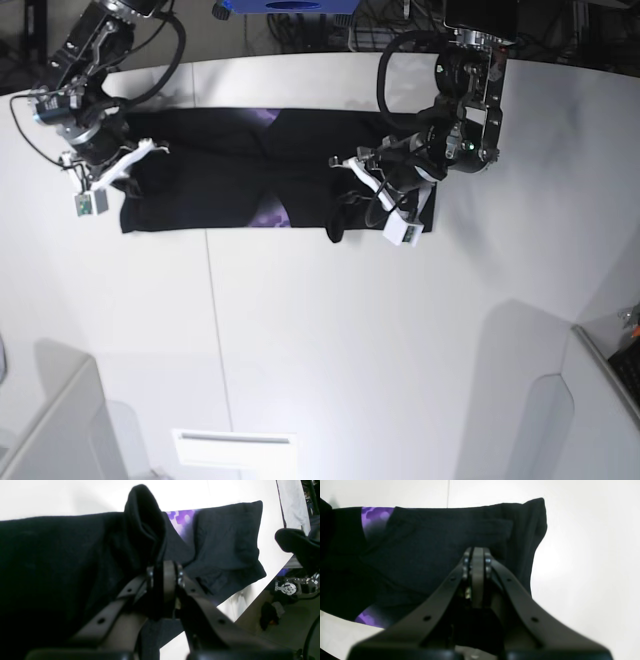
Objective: Fold the T-shirt properly
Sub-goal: 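Fold the strip end with the left gripper toward the right gripper, then release the fold and move the left gripper back to the folded edge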
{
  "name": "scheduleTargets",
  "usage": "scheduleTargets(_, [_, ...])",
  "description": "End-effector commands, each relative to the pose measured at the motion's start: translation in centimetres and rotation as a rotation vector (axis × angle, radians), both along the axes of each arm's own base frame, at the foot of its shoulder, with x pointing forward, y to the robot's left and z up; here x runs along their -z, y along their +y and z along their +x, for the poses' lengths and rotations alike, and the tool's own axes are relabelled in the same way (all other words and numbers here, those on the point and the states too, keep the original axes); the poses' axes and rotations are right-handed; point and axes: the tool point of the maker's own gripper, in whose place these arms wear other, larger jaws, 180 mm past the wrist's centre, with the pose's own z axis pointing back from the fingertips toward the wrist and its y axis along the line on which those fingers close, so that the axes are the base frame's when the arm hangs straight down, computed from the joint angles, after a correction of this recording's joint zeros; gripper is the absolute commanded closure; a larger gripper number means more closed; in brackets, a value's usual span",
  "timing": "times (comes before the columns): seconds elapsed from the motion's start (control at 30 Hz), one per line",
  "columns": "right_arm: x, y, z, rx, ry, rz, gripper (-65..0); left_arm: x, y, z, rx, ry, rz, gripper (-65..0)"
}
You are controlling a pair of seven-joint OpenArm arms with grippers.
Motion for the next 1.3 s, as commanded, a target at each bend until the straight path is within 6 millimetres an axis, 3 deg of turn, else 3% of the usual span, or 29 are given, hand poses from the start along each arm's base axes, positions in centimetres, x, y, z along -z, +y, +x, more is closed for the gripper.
scheduleTargets(0.0, [-1.1,-0.1,0.7,0.001,-0.049,0.0,0.0,-1.2,-0.4,0.7,-0.001,-0.041,-0.027,0.0])
scheduleTargets(0.2, [-1.1,-0.1,0.7,0.001,-0.049,0.0,0.0,-1.2,-0.4,0.7,-0.001,-0.041,-0.027,0.0])
scheduleTargets(0.3, [-1.1,-0.1,0.7,0.001,-0.047,0.0,0.0,-1.2,-0.4,0.7,0.001,-0.04,-0.027,-5.4])
scheduleTargets(0.37, [-1.1,-0.1,0.6,0.001,-0.046,0.0,0.0,-1.2,-0.7,0.6,0.01,-0.039,-0.028,-11.0])
scheduleTargets(0.57, [-1.1,-0.1,0.6,0.001,-0.046,0.0,0.0,-1.0,-2.4,-0.3,0.069,-0.032,-0.03,-42.6])
scheduleTargets(0.67, [-1.1,-0.2,0.6,0.004,-0.045,-0.001,0.0,-1.1,-2.4,-0.2,0.068,-0.034,-0.033,-47.9])
scheduleTargets(0.9, [-1.2,-0.4,0.7,0.011,-0.05,-0.002,0.0,-2.7,-4.7,-0.1,0.151,-0.086,-0.042,-47.1])
scheduleTargets(0.97, [-1.2,-0.5,0.7,0.012,-0.05,-0.003,0.0,-3.5,-4.1,0.3,0.131,-0.112,-0.043,-39.0])
scheduleTargets(1.0, [-1.1,-0.5,0.6,0.011,-0.041,-0.003,0.0,-4.0,-3.2,0.7,0.106,-0.128,-0.038,-30.3])
scheduleTargets(1.07, [-0.9,-0.4,0.7,0.003,-0.01,-0.008,0.0,-3.8,-0.2,1.1,0.043,-0.134,0.002,-4.8])
scheduleTargets(1.1, [-0.8,-0.7,0.6,0.008,0.01,-0.013,0.0,-3.8,1.3,1.3,0.013,-0.136,0.02,0.0])
scheduleTargets(1.17, [-0.8,-1.8,0.4,0.041,0.05,-0.01,0.0,-3.2,4.7,1.4,-0.062,-0.124,0.063,0.0])
scheduleTargets(1.27, [-0.5,-3.2,0.0,0.104,0.085,0.07,-24.8,-2.1,10.4,0.6,-0.165,-0.093,0.147,0.0])
